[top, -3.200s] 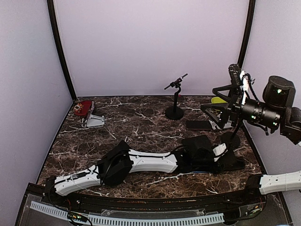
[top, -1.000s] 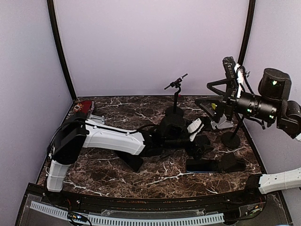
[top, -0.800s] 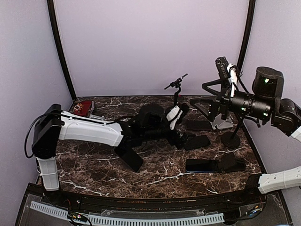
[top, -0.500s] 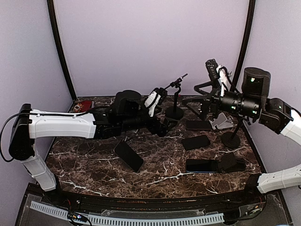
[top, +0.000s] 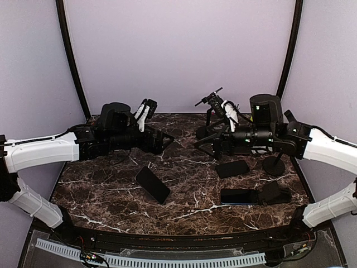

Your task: Remove the phone from the phone stand

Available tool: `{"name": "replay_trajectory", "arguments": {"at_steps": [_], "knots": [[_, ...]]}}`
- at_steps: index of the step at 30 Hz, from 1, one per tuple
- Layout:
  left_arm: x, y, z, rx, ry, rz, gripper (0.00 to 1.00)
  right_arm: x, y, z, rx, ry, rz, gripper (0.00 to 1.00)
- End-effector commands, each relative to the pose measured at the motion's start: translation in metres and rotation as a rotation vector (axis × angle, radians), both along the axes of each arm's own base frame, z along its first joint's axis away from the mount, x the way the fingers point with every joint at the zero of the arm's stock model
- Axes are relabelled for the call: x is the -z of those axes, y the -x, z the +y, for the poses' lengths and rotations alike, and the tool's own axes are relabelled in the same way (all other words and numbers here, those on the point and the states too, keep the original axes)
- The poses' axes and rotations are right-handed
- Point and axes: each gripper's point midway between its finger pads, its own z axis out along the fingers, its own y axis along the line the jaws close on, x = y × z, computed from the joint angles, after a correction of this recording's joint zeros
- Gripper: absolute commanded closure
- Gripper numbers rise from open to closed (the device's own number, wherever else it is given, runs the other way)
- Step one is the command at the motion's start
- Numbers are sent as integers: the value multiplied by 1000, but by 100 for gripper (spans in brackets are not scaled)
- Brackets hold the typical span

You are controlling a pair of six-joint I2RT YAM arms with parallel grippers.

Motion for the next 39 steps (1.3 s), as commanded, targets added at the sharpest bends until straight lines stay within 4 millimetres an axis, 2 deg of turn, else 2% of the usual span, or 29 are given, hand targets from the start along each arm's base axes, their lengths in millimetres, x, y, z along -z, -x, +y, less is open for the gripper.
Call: {"name": "replay_trajectory", "arguments": {"at_steps": [1,9,21,23,24,32,39], "knots": [[8,7,32,-50,42,121,1,15,1,15,-52,-35,18,1],[24,15,82,-198,108,234,1,58,3,45,-77,21,81,1],[38,9,135,-382,151,326,1,126,16,113,-96,168,132,1],[38,9,141,-396,149,324,1,140,16,119,-96,205,126,1],[38,9,142,-397,151,323,1,139,13,126,-95,204,120,1],[40,8,145,-395,143,317,1,168,18,156,-139,263,122,0],[41,5,144,-391,134,310,1,189,20,170,-153,324,110,1]]}}
